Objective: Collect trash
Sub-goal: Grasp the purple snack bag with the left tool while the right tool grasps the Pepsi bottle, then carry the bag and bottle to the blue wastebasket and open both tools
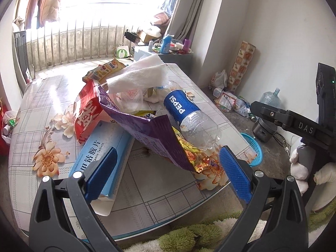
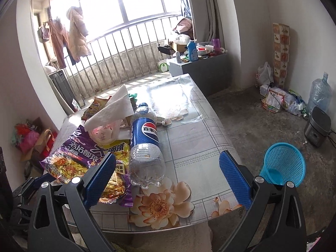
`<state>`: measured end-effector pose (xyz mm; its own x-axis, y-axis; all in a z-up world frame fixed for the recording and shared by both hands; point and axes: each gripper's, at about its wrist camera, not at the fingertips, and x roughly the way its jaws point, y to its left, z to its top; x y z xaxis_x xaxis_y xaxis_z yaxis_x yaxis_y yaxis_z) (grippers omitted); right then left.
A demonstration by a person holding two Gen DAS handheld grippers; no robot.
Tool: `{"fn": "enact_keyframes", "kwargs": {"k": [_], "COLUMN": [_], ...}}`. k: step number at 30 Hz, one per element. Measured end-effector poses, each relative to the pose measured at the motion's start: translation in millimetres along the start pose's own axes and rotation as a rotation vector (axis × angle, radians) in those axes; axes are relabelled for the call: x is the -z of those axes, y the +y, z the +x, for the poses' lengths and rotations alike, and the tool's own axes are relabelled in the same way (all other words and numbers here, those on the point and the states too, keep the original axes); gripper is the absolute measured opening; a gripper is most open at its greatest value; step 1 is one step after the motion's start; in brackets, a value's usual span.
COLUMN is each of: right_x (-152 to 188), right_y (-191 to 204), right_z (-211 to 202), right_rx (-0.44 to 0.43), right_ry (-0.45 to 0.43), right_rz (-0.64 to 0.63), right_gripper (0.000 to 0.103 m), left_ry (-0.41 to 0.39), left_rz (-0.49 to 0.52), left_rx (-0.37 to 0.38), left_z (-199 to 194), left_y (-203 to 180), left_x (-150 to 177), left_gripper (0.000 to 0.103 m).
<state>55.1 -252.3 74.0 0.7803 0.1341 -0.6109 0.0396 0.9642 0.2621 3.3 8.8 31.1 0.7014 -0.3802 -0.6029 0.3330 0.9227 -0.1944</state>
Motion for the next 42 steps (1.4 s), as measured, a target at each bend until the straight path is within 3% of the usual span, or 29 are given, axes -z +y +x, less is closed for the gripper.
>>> {"fn": "enact_keyframes", "kwargs": {"k": [2,7,17,22,26,33,42], "right_x": [-11,-33,-38,-30,-17,-3,21], "right_y": [0,1,20,20,12,-12,-59], "right_z": [17,74,170,198,206,190,132], "right_rx": [-0.058,-0.163,-0.228,-0.251,-0.279,-0.324,-0.345], "right_ry": [0.037,0.196,0.46,0.532,0.572,0.563,0.499], "right_rz": [0.018,0.054,0.056,0.102,0.158,0.251,0.384], "right_gripper": [0.094,0.089,0.089,0.077,0.061,0.059,0.058], "left_ry": [0.001,0.064,0.11,0.133,0.135,0.139,0.106], "left_rz": [0.005,-0.063,-0.133,-0.127,-0.122,-0.106,-0.028], "left_rx": [0.011,0.044,0.043,0.028,0.021,0.026,0.085], "left_z": [6,27,43,44,36,18,-26], "left_y": [2,17,35,31,31,33,27], "left_x": [-3,-5,0,3,3,3,5], "left_gripper": [0.077,0.058,0.031,0.023,0.015,0.01,0.009]}}
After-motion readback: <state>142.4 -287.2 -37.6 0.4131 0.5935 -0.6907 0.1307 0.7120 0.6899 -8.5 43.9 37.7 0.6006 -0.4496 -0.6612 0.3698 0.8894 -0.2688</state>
